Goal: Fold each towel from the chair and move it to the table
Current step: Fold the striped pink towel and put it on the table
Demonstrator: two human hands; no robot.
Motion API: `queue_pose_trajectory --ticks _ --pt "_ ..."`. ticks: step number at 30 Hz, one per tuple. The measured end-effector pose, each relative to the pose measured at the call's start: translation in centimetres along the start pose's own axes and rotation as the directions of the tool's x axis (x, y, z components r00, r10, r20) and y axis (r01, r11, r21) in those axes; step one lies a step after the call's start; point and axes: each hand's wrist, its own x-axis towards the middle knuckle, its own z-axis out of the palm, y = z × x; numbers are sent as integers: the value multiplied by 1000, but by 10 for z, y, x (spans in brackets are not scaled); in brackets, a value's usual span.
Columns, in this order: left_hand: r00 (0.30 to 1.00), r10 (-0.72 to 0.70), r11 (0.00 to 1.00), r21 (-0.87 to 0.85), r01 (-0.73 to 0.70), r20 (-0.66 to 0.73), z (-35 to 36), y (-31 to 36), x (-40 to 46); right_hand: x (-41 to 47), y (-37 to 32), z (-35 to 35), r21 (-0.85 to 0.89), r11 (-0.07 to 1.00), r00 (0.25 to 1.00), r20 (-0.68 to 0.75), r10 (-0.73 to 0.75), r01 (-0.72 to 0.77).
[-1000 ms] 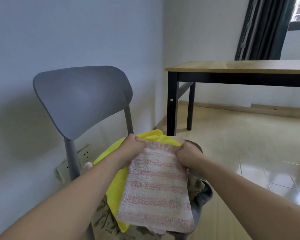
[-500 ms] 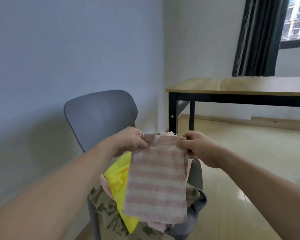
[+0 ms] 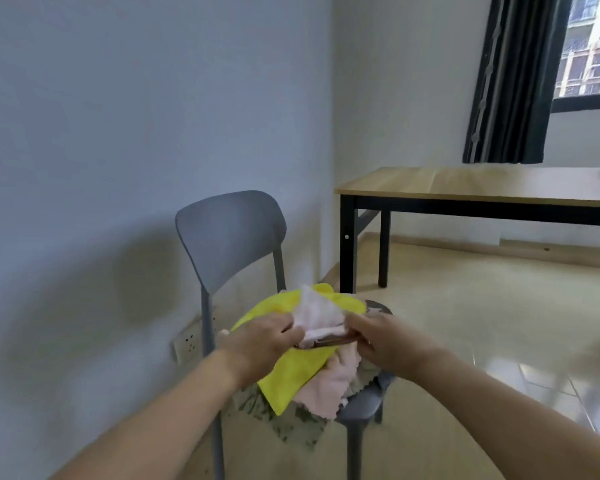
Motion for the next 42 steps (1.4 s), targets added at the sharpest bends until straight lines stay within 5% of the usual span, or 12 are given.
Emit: queue_pose_trajectory --ticks 5,8,12,15,18,20,22,26,30,32,36,42 --pt "979 96 983 -174 -64 181 60 48 -53 -64 -21 87 235 962 990 43 132 -138" --pt "971 -115 897 -399 192 209 58 57 -55 -76 -23 108 432 846 921 -79 381 -313" --pt "739 -555 331 -714 617 382 47 57 -32 -70 -28 106 771 429 792 154 590 -470" --pt "476 -625 -77 -656 751 618 54 45 -13 -57 -23 98 801 241 725 311 614 -548" --pt "352 -652 -196 -599 777 671 56 36 2 -37 -14 94 798 160 663 350 662 -581" --pt "315 -693 -239 -618 749 648 55 31 11 -22 -7 93 775 229 669 308 676 -588" --pt "317 -721 -147 -583 799 616 53 29 17 -6 0 91 752 265 664 291 688 -604" --pt "469 -716 350 -315 882 517 65 31 24 24 11 85 717 138 571 406 714 -683" --pt "587 -692 279 -594 755 421 70 46 24 29 17 78 684 -81 450 558 697 -725" --pt "679 -707 445 -623 643 197 70 53 19 31 22 80 668 -70 426 547 721 -741" --pt "809 -586 782 -292 551 -43 75 55 13 37 30 83 686 -82 427 536 728 -723" --pt "755 -655 751 -70 656 42 73 46 13 43 31 87 665 84 493 457 740 -742"
